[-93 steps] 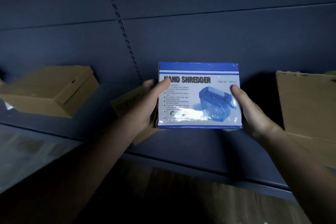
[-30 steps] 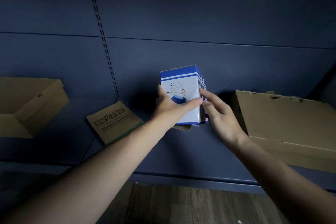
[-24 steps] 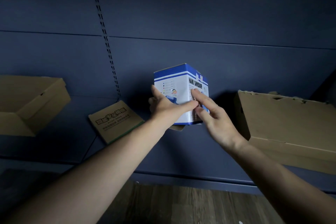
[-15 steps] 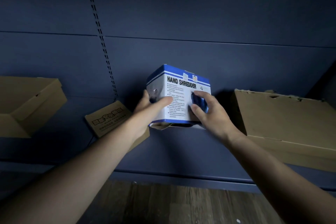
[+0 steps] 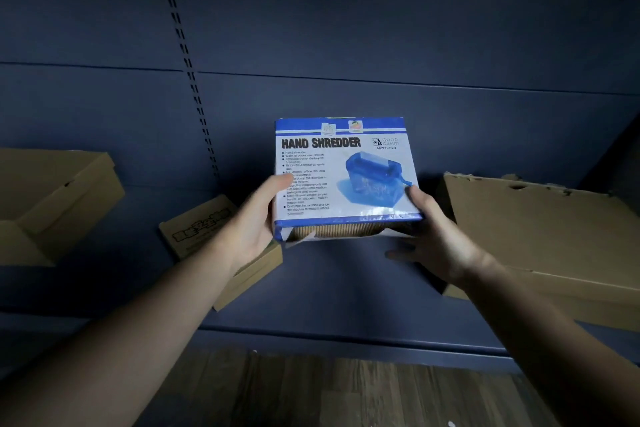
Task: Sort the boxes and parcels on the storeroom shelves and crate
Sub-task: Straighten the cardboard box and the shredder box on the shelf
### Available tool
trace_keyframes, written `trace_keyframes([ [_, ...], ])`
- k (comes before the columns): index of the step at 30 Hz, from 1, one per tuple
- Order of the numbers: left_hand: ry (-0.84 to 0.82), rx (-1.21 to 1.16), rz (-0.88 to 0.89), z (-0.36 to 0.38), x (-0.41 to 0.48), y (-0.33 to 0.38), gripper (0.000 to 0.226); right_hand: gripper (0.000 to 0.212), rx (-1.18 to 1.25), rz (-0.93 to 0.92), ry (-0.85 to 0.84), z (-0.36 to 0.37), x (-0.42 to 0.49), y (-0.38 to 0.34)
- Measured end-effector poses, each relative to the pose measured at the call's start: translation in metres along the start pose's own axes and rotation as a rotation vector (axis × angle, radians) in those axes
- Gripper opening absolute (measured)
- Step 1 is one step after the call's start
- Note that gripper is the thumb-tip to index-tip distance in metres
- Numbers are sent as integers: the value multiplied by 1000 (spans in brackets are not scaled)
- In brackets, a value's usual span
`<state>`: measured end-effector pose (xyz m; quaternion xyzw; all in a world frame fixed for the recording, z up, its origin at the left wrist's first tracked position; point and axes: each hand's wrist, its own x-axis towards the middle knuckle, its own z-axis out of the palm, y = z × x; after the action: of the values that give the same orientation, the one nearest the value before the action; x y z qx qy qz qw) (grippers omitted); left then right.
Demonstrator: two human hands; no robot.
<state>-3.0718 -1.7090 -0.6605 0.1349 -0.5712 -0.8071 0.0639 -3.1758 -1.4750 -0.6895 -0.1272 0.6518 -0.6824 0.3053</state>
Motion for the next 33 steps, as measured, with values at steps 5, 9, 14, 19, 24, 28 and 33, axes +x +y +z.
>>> trace_keyframes([
  [5, 273, 478, 102, 0, 14, -7, 28, 46, -114, -146, 105, 7, -5, -3],
  [9, 422, 803, 320, 22, 19, -7, 43, 61, -288, -238, 319, 21, 2, -3],
  [14, 162, 468, 117, 63, 7, -7, 73, 111, -609, -345, 429, 47, -2, 3],
  [19, 160, 270, 77, 62, 3, -1, 59, 116, -721, -536, 400, 50, -8, 9],
  [24, 256, 153, 35, 57, 6, 0, 33, 98, -786, -663, 402, 56, -12, -2],
  [28, 239, 163, -104, 58, 8, 6, 21, 79, -857, -751, 444, 64, -15, -6],
  [33, 134, 211, -181, 50, 4, 12, 57, 63, -958, -881, 345, 69, -18, -4],
])
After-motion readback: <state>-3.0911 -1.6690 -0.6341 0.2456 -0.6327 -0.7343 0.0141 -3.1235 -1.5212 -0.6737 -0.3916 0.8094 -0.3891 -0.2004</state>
